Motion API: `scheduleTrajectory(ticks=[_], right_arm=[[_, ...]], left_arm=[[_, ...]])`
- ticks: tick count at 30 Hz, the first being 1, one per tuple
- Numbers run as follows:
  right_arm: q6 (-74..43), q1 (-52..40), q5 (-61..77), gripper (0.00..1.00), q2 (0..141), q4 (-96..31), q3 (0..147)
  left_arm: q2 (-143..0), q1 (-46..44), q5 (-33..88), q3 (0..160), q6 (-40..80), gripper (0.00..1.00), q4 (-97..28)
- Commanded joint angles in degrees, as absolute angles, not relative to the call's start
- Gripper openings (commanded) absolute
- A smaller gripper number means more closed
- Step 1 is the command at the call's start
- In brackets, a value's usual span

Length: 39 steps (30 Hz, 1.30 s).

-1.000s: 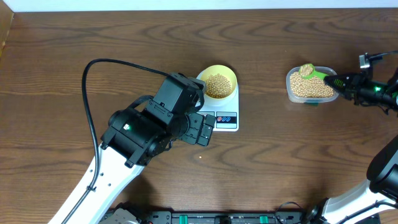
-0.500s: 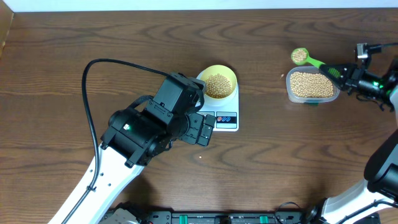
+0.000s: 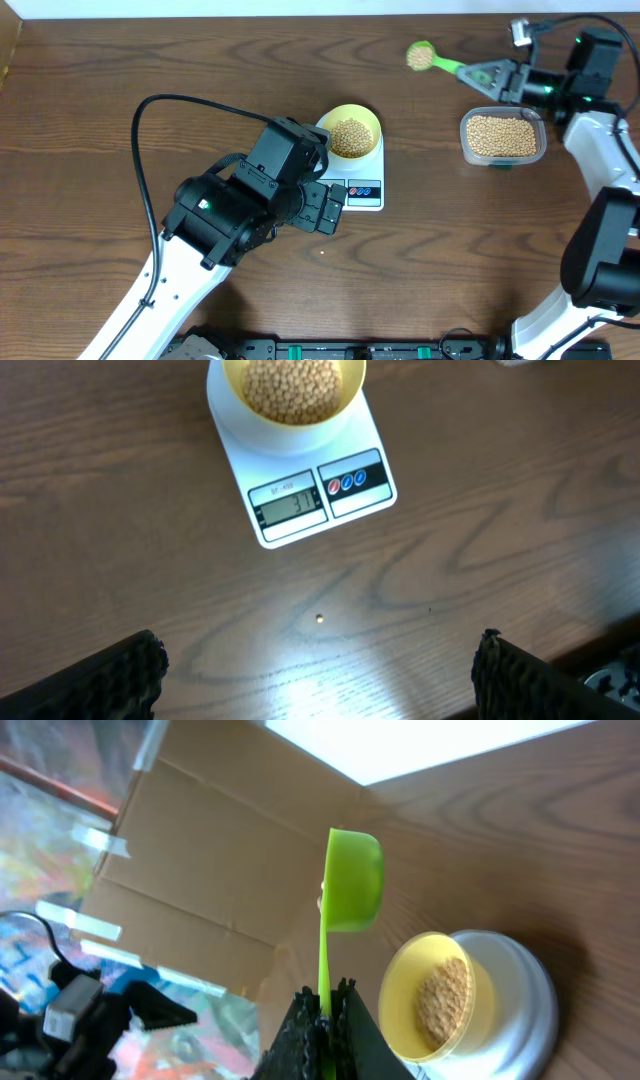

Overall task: Scoop item into bowl and weigh 50g on scale
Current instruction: 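Lift the filled scoop and carry it toward the yellow bowl, then move the filled green scoop over the yellow bowl with right gripper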

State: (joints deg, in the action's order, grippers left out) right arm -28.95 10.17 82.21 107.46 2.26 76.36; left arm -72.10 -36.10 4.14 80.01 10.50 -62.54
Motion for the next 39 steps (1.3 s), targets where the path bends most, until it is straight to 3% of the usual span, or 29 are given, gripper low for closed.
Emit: scheduleTrajectory(ticks=[1, 21, 39], right_arm=[[-42.4, 8.1, 82.5, 0.01, 108.0, 8.1, 76.6], [-45.6, -1.0, 84.7, 0.01, 108.0, 10.8, 76.6], [-31.0, -3.2, 81.4, 0.01, 108.0, 2.8, 76.6]], left_arm=[[-71.4, -36.0, 4.0, 80.9, 10.2, 1.0, -62.5], [-71.4, -36.0, 4.0, 80.9, 10.2, 1.0, -62.5], [-71.4, -36.0, 4.0, 80.9, 10.2, 1.0, -62.5]])
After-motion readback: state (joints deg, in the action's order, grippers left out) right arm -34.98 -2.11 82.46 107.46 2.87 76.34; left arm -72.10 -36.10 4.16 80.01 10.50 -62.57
